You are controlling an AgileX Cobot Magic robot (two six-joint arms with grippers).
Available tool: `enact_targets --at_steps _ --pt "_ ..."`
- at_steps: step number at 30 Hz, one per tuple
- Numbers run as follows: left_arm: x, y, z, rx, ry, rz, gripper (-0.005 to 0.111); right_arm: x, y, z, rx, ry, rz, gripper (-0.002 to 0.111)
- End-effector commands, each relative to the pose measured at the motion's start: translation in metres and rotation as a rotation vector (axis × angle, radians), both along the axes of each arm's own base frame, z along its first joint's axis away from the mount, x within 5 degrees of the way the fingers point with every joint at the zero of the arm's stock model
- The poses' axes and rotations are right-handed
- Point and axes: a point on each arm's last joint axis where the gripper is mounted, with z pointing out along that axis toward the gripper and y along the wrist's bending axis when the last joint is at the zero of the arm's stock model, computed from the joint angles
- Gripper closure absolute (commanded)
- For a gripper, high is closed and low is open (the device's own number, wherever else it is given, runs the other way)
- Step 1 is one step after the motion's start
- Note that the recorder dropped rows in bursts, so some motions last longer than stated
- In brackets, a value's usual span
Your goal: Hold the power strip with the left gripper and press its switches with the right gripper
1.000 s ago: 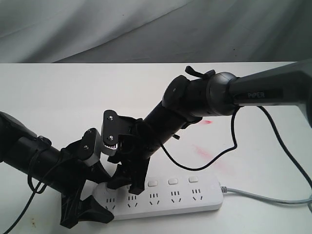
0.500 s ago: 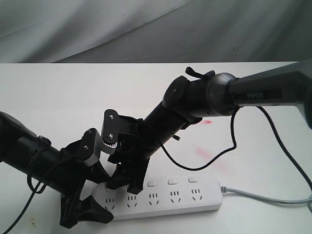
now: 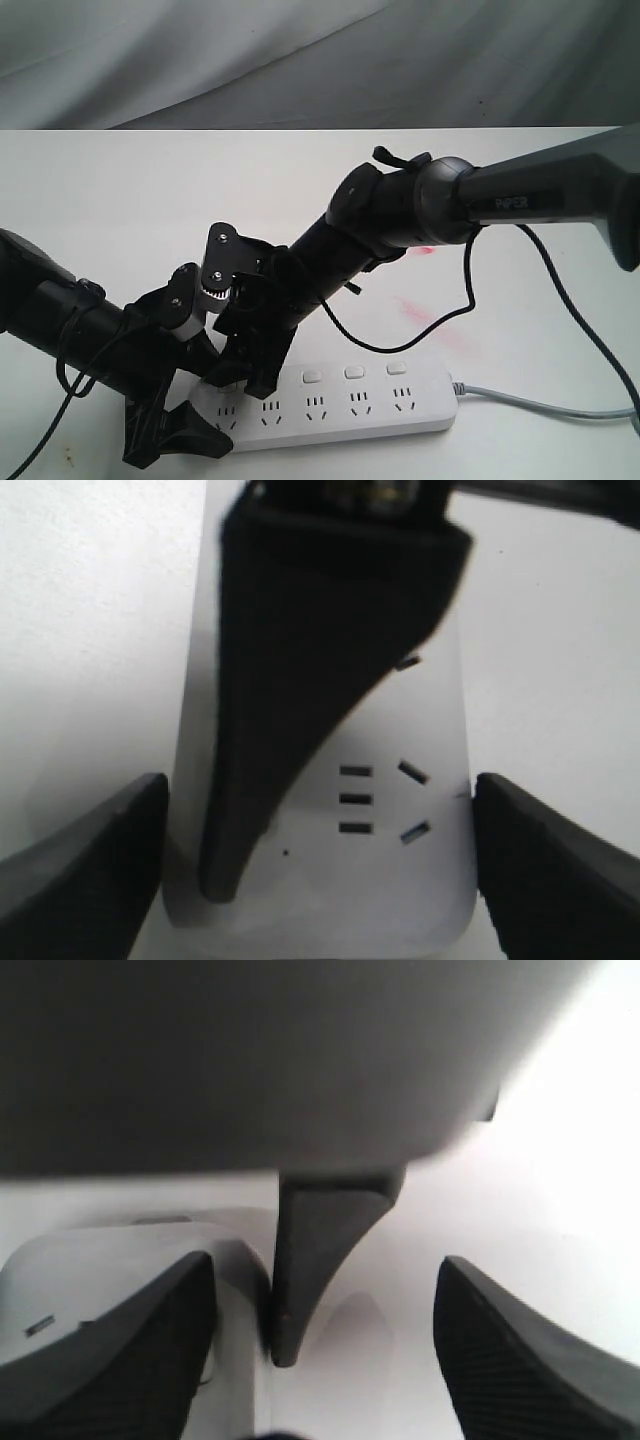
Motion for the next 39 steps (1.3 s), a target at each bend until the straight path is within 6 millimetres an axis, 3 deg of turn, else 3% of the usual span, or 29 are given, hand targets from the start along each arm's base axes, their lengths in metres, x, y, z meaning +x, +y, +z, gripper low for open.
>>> enact_targets --at_steps 1,19,34,39 --pt "0.000 -0.001 -0.001 0.002 -0.001 -0.005 0.076 -0.003 -0.009 -0.023 -0.116 -0.052 0.116 0.050" --pt "0.000 -0.001 -0.001 0.002 -0.001 -0.005 0.076 -0.004 -0.008 -0.023 -0.104 -0.052 0.129 0.050" --pt "0.000 -0.001 -0.001 0.002 -0.001 -0.005 0.076 0.010 -0.022 0.030 0.072 -0.028 0.041 0.050" --pt "0.000 -0.001 -0.001 0.002 -0.001 -0.005 0.076 0.016 -0.034 0.037 0.089 -0.012 0.038 0.050"
